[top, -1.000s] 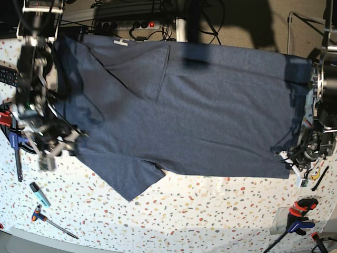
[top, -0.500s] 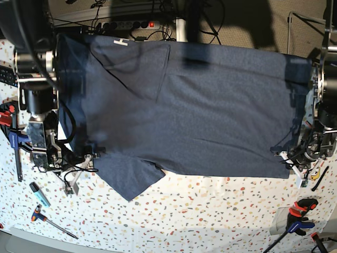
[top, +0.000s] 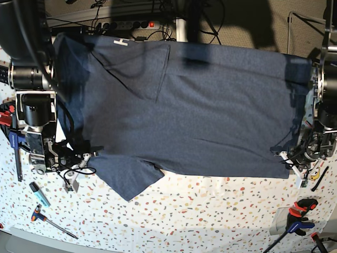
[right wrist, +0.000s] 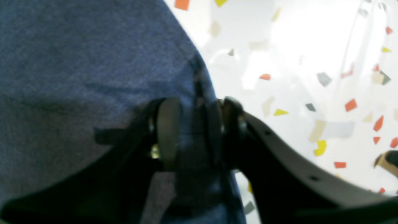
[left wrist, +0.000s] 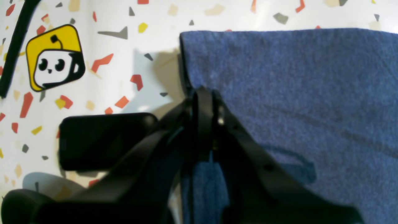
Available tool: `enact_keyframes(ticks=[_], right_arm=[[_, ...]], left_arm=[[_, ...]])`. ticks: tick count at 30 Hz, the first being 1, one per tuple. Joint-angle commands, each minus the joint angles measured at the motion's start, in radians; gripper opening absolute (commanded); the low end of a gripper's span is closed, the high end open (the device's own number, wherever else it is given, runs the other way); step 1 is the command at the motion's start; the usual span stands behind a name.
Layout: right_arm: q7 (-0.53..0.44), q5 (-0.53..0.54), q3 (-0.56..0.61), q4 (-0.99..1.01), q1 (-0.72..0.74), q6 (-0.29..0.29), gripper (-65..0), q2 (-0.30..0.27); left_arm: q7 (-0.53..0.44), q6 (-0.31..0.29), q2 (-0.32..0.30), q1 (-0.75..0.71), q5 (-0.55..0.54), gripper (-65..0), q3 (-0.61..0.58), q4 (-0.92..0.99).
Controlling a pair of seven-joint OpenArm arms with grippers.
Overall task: Fold the T-shirt properly
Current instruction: 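Grasp the shirt's side edge with the right gripper near the sleeve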
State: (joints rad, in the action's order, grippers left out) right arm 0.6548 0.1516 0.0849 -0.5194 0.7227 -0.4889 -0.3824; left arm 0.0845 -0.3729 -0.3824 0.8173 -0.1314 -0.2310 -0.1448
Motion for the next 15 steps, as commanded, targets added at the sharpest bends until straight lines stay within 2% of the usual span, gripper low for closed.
enact_keyframes(ticks=[1,5,11,12,14,15], right_arm=[[0.004,-0.018,-0.003,-0.003,0.027,-0.002,-49.6,-0.014],[-0.019,-0.019,-0.003,-0.002,0.028,-0.002,-64.1,-0.014],[-0.072,-0.022,-0.003,-0.009,0.031,-0.008,-65.0,-0.014],[-0.077,-0.022,-0.003,-0.019,0.031,-0.023,-65.0,-0.014],[-0.091,-0.021,-0.003,-0.047,0.031,-0.089,-65.0,-0.018],[-0.090,-0.021,-0.004,-0.067,0.030,-0.091,-65.0,-0.021]], left_arm=[[-0.003,0.003,-0.011,0.030,-0.001,-65.0,0.000,-0.010],[-0.003,0.003,-0.011,0.030,-0.036,-65.0,0.000,-0.010],[-0.003,0.003,-0.014,0.037,-0.159,-65.0,0.000,-0.020],[-0.003,0.003,-0.015,0.038,-0.160,-65.0,0.000,-0.029],[0.008,0.003,-0.022,0.036,-0.163,-65.0,0.000,-0.055],[0.023,0.003,-0.026,0.036,-0.177,-65.0,0.000,-0.068]])
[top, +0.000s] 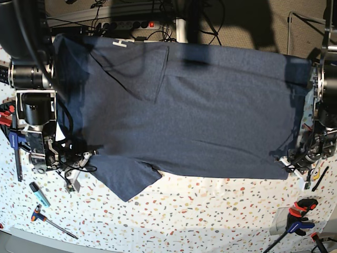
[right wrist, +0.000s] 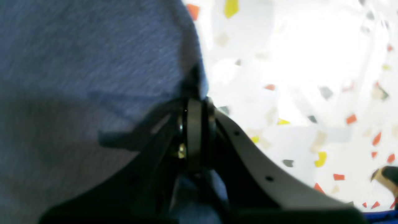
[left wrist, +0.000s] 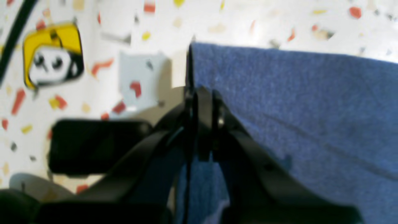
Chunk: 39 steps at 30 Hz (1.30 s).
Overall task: Fold the T-shirt properly
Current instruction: 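Grasp the shirt's side edge with the right gripper near the sleeve, then fold the shirt side over lengthwise with the right gripper toward the left gripper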
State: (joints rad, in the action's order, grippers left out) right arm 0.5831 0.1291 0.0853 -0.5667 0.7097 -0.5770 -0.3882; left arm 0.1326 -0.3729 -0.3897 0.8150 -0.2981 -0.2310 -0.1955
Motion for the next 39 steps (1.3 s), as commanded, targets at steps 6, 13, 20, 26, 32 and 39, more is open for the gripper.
enact_keyframes(ticks=[6,13,20,26,32,39], right_arm=[[0.047,0.004,-0.006,-0.154,0.037,-0.004,-65.0,-0.037],[0.096,0.052,-0.008,-0.438,-0.117,-0.002,-65.0,-0.060],[0.135,0.118,-0.129,-0.705,-0.317,0.001,-65.0,-0.063],[0.148,0.175,-0.254,-0.862,-0.466,0.000,-65.0,-0.063],[0.151,0.189,-0.324,-1.000,-0.595,0.001,-65.0,-0.063],[0.156,0.217,-0.443,-1.159,-0.751,0.000,-65.0,-0.052]], left_arm=[[0.108,-0.074,-0.080,0.032,-0.212,-65.0,0.000,-0.112],[0.203,-0.130,-0.108,0.020,-0.264,-65.0,0.000,-0.139],[0.193,-0.215,-0.113,-0.060,-0.338,-65.0,0.002,-0.162],[0.211,-0.230,-0.183,-0.183,-0.449,-65.0,0.002,-0.346],[0.298,-0.191,-0.261,-0.308,-0.553,-65.0,0.002,-0.608],[0.368,-0.148,-0.323,-0.449,-0.630,-65.0,0.089,-0.796]])
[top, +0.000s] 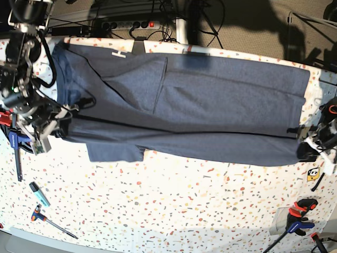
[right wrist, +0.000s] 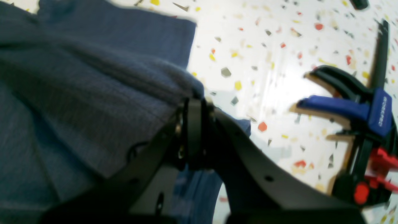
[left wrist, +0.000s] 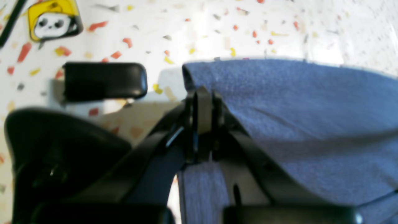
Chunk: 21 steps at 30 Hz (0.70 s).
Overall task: Fold the T-shirt properly
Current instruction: 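Fold the shirt side over lengthwise with the right gripper toward the left gripper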
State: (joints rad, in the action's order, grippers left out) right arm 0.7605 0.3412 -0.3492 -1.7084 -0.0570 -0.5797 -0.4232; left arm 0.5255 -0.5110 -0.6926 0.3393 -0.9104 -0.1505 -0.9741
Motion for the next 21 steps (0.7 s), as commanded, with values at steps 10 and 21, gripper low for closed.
enact_keyframes(ticks=[10,21], right_arm=[[-0.069,0.037,-0.053,-0.104,-0.187,0.003,-65.0,-0.017],[-0.117,0.034,-0.053,-0.105,-0.262,0.003,-65.0,0.000]], left_arm=[[0.036,-0.013,-0.020,-0.230,-0.029,-65.0,0.208,-0.238],[0.016,-0.012,-0.014,-0.328,0.108,-65.0,0.229,-0.252]])
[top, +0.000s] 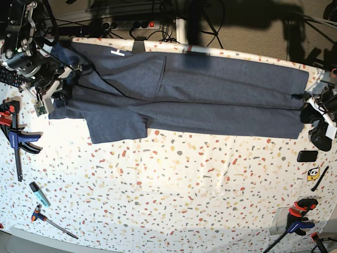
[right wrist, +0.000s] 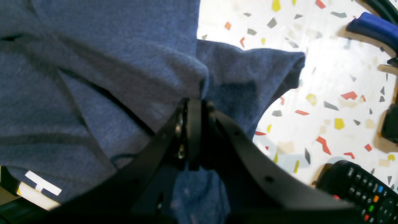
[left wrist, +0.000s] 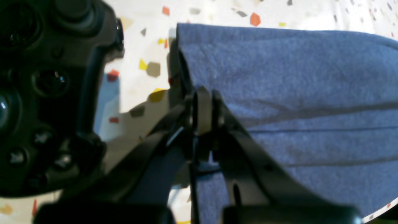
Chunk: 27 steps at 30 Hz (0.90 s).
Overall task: Fold the T-shirt properly
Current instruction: 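Fold the shirt side over lengthwise with the right gripper toward the left gripper, then regrasp the folded edge with the right gripper near the collar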
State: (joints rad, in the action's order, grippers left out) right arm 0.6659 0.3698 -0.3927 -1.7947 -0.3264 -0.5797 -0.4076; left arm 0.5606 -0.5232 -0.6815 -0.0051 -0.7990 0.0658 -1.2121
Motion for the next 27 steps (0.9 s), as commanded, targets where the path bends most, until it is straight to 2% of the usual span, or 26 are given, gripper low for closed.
enact_keyframes(ticks=[1,4,5,6,8,10,11,15,20,27], right_arm=[[-0.021,0.005,-0.009,-0.018,0.008,0.003,-65.0,-0.016],[0.003,0.005,-0.009,-0.018,0.008,0.003,-65.0,-0.016],[0.010,0.005,-0.009,-0.018,0.008,0.003,-59.9,-0.017],[0.011,0.005,-0.009,-0.018,0.008,0.003,-53.7,-0.017],[0.010,0.005,-0.009,-0.018,0.013,0.003,-41.8,-0.017],[0.009,0.022,-0.009,-0.018,0.031,0.004,-35.3,-0.019],[0.011,0.044,-0.009,-0.018,0.045,0.004,-34.7,-0.019],[0.024,0.134,-0.009,-0.018,0.127,0.004,-34.7,-0.018],[0.077,0.131,-0.009,0.016,0.260,0.004,-34.7,-0.016],[0.100,0.132,0.047,0.216,0.394,0.004,-34.7,-0.016]], left_arm=[[-0.019,0.000,-0.025,0.016,0.016,-65.0,0.012,-0.014],[-0.024,0.000,-0.025,0.019,0.065,-65.0,0.012,-0.014],[-0.027,0.001,-0.026,0.019,0.078,-65.0,0.012,-0.014],[-0.031,0.001,-0.026,0.019,0.084,-60.6,0.012,-0.014],[-0.030,0.002,-0.025,0.022,0.092,-45.2,0.012,-0.014],[-0.030,0.003,-0.026,0.023,0.092,-34.3,0.012,-0.014],[-0.030,0.003,-0.026,0.022,0.092,-32.1,0.012,-0.014],[-0.031,0.003,-0.026,0.025,0.093,-31.9,0.012,-0.014],[-0.034,0.003,-0.025,0.027,0.092,-31.9,0.012,-0.014],[-0.034,0.003,-0.025,0.027,0.092,-31.9,0.012,-0.014]])
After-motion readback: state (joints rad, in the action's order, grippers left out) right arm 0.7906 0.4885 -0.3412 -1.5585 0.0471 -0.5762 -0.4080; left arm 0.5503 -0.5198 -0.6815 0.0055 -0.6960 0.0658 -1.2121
